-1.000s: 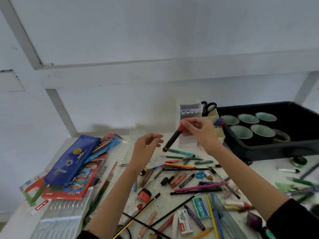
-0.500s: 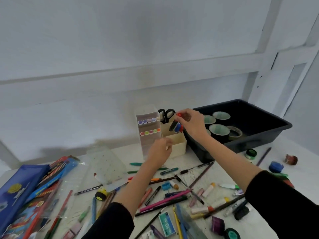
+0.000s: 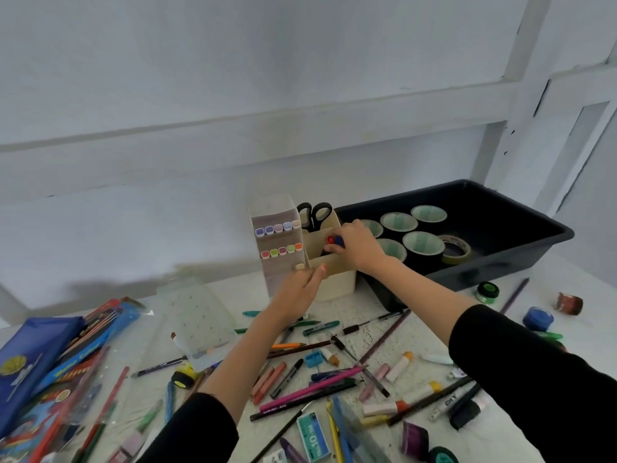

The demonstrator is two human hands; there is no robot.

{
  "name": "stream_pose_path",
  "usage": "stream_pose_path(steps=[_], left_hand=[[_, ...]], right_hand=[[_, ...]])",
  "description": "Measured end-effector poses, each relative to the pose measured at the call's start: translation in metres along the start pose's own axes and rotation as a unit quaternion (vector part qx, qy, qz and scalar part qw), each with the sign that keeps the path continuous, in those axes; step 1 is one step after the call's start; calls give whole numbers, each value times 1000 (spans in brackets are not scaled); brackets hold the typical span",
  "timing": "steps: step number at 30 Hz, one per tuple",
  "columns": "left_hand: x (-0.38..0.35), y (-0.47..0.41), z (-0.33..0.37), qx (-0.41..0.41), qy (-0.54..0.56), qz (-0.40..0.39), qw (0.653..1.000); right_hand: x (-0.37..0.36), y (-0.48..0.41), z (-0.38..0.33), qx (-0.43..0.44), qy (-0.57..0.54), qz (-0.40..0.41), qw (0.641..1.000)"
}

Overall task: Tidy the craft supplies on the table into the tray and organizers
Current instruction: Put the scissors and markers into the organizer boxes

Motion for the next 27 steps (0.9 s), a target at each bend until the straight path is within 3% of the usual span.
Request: stream_pose_path(steps=[4,9,11,15,18,21,24,27], left_hand=[[4,15,5,-9,85,12,996],[15,47,-11,-18,93,63,993],[18,61,-22,-11,79,84,993],[6,94,-39,-31,2,42,999],[-9,116,-44,-51,-69,9,996],[-20,127,-51,-77,-139,-9,987],[-27,136,-55,-83,-175,-15,981],[-30,141,-54,-78,-172,0,982]], right_hand=[[2,5,-6,1,20,-18,1000],[23,46,-15,45,43,125,990],[24,71,-17,59,-15,125,990],[15,122,-22,21,-154,-21,988],[8,158,-30,-31,-190,-99,976],[7,188,-45,-67,-153,-160,973],[4,216,-67,-40,-50,-245,967],[-5,229,-74,-39,-10,-246,968]])
Point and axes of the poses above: each hand's wrist, its own y-axis away from the middle knuckle, its own x-axis out of the back of the hand, z = x × y, the point moved 1 cm from there along -y, towards the middle knuckle, and after that the axes turned 3 degrees about x, right-handed, at the moved point
